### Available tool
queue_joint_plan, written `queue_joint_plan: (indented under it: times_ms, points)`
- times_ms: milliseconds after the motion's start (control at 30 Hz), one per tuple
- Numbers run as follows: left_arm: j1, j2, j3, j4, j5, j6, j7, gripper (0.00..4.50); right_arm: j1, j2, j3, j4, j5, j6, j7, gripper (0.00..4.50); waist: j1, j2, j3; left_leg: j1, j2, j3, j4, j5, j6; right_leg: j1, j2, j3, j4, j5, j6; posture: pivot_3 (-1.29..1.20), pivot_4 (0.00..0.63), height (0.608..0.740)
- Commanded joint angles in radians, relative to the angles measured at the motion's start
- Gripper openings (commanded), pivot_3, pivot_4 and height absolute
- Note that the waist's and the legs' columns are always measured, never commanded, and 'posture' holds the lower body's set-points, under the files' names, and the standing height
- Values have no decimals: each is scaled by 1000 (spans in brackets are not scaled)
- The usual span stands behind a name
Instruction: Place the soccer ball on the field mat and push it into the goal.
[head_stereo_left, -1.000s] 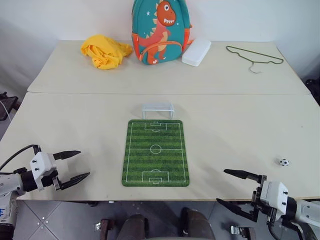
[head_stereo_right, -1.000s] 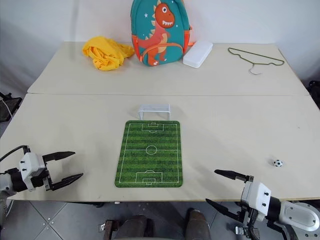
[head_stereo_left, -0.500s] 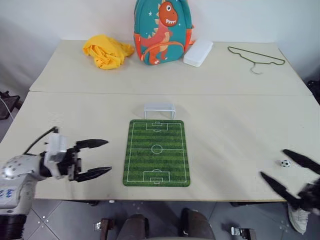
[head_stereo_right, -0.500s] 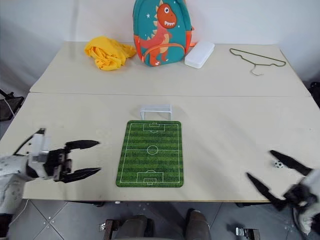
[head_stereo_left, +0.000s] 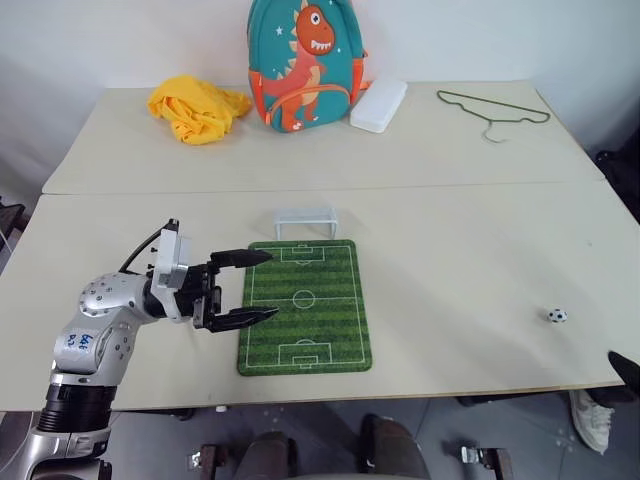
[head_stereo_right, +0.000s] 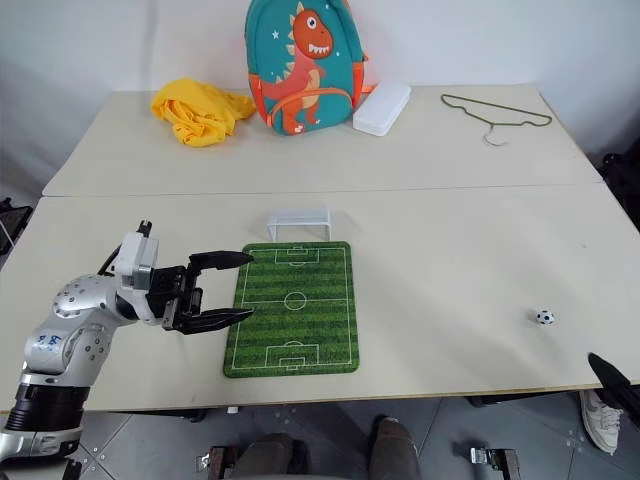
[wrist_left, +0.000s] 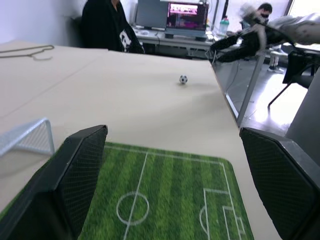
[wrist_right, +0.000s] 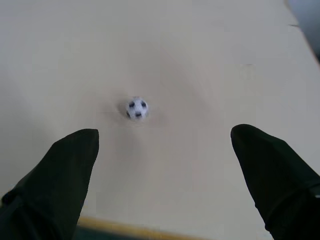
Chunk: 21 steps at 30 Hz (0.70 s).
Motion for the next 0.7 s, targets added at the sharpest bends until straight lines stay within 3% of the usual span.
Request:
queue_joint_plan:
  times_ms: [33, 267, 567, 700]
  points:
    - [-3, -3, 10, -53, -24, 18, 7, 4500, -61, -48, 40, 17, -21, 69, -39, 4467, 6, 0, 0, 0, 0, 0, 0, 0, 0, -1, 0, 0, 0, 0, 0, 0, 150, 740]
    - [-1, -13, 17, -77, -12, 18, 31, 4500, -196, -84, 152, 173, -127, 64, -45, 4467, 29, 0, 0, -5, -1, -1, 5, -1, 1, 0, 0, -1, -1, 1, 1, 0, 150, 740]
    - [-14, -2, 26, -87, -8, 18, 55, 4500, -244, -27, 203, 217, -152, 33, -43, 4467, 23, 0, 0, -4, -1, -1, 6, -1, 1, 0, 0, -1, -1, 1, 2, 0, 150, 740]
    - [-21, 3, 31, -88, -10, 20, 56, 4500, -271, -6, 214, 247, -166, 7, -48, 3519, 24, 0, 0, -4, -1, -1, 6, -1, 1, 0, 0, -1, 0, 1, 2, 0, 150, 740]
